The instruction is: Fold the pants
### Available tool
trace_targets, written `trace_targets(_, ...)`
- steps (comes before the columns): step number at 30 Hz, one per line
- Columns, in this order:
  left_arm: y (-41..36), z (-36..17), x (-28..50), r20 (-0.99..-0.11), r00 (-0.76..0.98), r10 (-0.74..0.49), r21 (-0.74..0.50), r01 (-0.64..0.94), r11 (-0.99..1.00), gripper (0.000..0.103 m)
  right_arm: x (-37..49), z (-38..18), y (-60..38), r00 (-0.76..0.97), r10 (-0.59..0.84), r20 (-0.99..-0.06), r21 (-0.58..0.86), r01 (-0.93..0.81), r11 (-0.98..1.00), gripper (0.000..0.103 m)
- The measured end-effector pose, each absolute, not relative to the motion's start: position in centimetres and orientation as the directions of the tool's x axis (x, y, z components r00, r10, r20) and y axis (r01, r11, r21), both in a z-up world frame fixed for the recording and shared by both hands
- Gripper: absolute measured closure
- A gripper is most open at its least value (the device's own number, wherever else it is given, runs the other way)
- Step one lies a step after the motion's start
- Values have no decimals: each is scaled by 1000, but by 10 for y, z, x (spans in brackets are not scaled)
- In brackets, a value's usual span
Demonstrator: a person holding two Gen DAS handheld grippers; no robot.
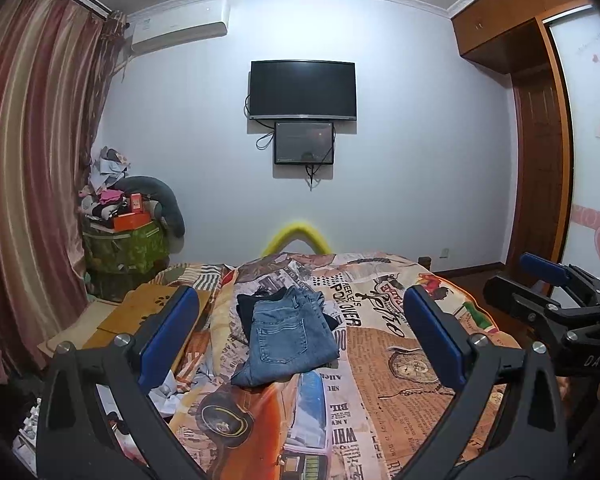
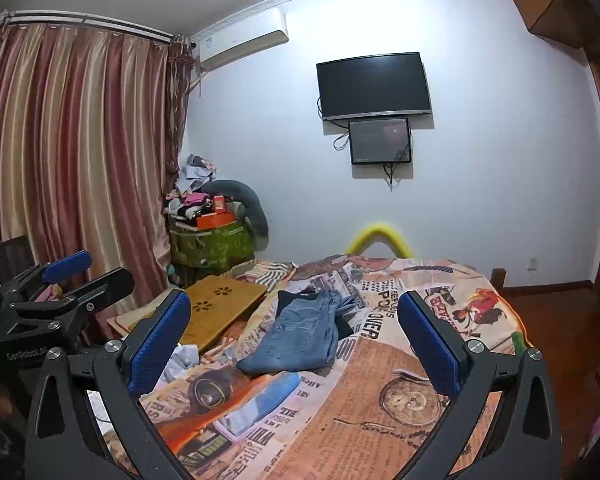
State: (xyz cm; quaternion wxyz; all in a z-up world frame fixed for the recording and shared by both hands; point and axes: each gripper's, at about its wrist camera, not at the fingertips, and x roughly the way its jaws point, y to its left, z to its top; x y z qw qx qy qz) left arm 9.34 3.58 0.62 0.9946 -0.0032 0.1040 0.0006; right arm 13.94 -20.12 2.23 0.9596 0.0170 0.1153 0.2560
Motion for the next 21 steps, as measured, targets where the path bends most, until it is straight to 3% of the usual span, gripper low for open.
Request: trace_targets(21, 35, 9, 91, -210, 978, -14, -5, 13, 1000, 0, 142, 22, -196, 834, 505, -222, 76, -502, 862, 0)
